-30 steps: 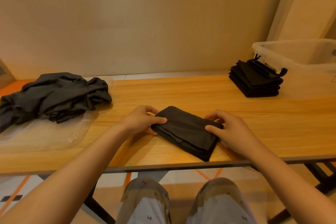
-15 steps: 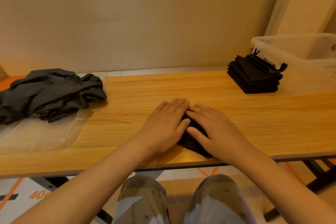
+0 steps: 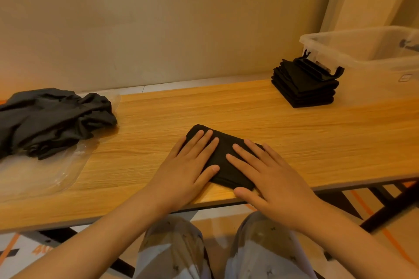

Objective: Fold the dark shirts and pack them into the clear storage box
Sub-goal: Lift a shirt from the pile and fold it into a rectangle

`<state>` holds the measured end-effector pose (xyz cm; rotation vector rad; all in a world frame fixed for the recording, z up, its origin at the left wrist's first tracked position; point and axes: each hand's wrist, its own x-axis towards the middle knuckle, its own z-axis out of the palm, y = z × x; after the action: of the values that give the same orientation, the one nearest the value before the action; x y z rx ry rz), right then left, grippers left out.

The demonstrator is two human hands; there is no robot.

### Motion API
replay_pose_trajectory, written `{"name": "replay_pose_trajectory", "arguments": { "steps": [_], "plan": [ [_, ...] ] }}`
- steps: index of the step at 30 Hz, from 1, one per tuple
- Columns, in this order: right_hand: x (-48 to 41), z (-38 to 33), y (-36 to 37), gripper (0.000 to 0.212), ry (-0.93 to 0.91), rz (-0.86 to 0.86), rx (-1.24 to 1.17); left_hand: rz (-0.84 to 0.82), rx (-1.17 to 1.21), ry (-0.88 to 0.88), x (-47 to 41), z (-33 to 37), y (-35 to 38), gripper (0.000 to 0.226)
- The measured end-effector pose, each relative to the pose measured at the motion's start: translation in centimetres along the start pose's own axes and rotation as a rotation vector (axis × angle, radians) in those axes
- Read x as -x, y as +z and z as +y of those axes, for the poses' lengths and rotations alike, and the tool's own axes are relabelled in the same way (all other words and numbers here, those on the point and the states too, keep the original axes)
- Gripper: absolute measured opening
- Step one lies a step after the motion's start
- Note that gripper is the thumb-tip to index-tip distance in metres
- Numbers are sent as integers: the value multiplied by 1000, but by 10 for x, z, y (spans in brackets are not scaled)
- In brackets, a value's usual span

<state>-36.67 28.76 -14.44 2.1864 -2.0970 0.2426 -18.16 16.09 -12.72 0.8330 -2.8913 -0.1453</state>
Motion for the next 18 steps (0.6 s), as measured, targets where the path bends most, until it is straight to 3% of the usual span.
{"name": "replay_pose_trajectory", "arguments": {
  "steps": [6,9,12,15,18],
  "plan": [
    [5,0,5,53,-149,78,49,-12,55,-78,22,19,6,75],
    [2,6,5,53,-183,80,62,-4,15,-32,9,10,6,68],
    [-8,14,0,51,-128,12,17,-35,-26,12,-10,1,2,64],
    [-28,30,-10,67,-70,-57,-66,-78,0,62,-51,-9,-6,56],
    [-56,61,-10,54,65,-118,-83,-53,-89,126,-115,-18,-6,50]
  ]
}}
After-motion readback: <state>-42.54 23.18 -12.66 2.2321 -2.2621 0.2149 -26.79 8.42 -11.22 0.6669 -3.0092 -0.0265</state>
